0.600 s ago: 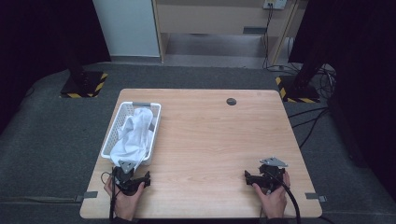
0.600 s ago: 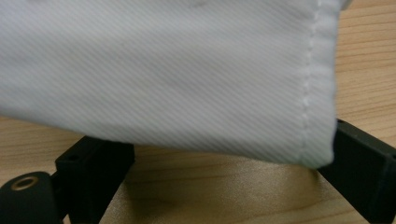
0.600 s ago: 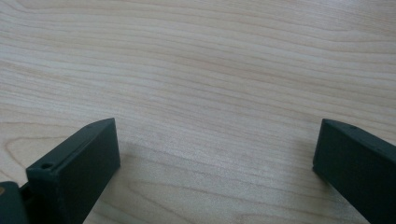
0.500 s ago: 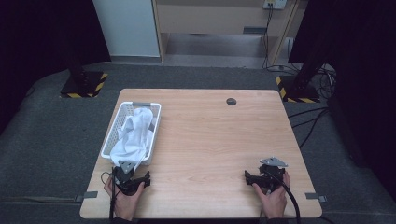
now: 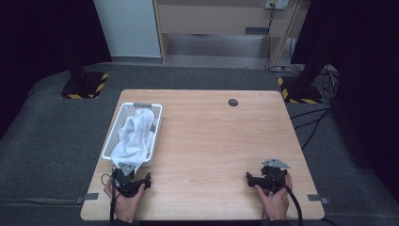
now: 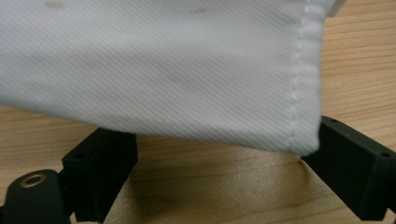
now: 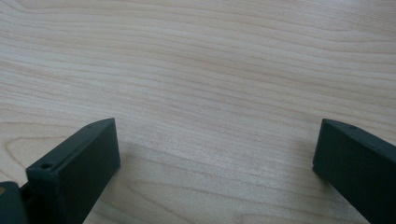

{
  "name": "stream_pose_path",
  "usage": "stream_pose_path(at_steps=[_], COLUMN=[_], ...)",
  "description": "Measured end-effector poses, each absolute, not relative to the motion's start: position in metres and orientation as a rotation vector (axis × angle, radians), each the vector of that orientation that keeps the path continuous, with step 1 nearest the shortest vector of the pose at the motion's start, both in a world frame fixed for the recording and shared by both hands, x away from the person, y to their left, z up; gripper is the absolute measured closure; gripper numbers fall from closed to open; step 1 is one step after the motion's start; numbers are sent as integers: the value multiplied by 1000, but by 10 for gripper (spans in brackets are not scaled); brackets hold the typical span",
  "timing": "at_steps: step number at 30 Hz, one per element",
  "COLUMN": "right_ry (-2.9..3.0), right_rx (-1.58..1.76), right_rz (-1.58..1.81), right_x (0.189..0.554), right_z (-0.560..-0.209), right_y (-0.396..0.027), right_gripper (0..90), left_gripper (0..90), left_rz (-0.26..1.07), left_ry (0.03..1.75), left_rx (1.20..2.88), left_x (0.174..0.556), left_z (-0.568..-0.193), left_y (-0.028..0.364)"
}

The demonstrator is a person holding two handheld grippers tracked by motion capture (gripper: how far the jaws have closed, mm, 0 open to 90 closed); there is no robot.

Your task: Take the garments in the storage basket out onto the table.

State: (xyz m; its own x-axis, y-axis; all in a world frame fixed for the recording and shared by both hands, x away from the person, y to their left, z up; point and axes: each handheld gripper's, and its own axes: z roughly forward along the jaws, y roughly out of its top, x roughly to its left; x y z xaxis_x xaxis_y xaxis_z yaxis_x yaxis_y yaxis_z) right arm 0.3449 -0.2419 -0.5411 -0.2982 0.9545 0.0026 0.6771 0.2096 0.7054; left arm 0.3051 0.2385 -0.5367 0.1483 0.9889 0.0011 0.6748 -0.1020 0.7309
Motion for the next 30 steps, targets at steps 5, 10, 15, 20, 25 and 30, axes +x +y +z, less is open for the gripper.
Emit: stream_pose_path(at_steps=[5,10,15,20,25,30], right_ry=[2053,2053,2053,2053,2053,2053], right_rx=[1513,1512,1513,1512,1513,1513], right_rz=[849,850,849,850,849,849], right_x=[345,345,345,345,345,345], right_z=[-541,-541,-541,-541,-541,-541], right_y=[-242,-242,-242,-242,-242,-242], right_gripper=[6,7,6,6,6,6], left_gripper=[96,96,98,97,97,97], left_rz=[705,713,723,746,759,765], left_ry=[1574,1560,1544,1522,1509,1493], left_rx=[1836,1823,1809,1798,1779,1773], left_x=[303,300,297,294,291,289], left_z=[-533,-529,-525,-519,-514,-510], left_y=[237,237,236,232,232,230])
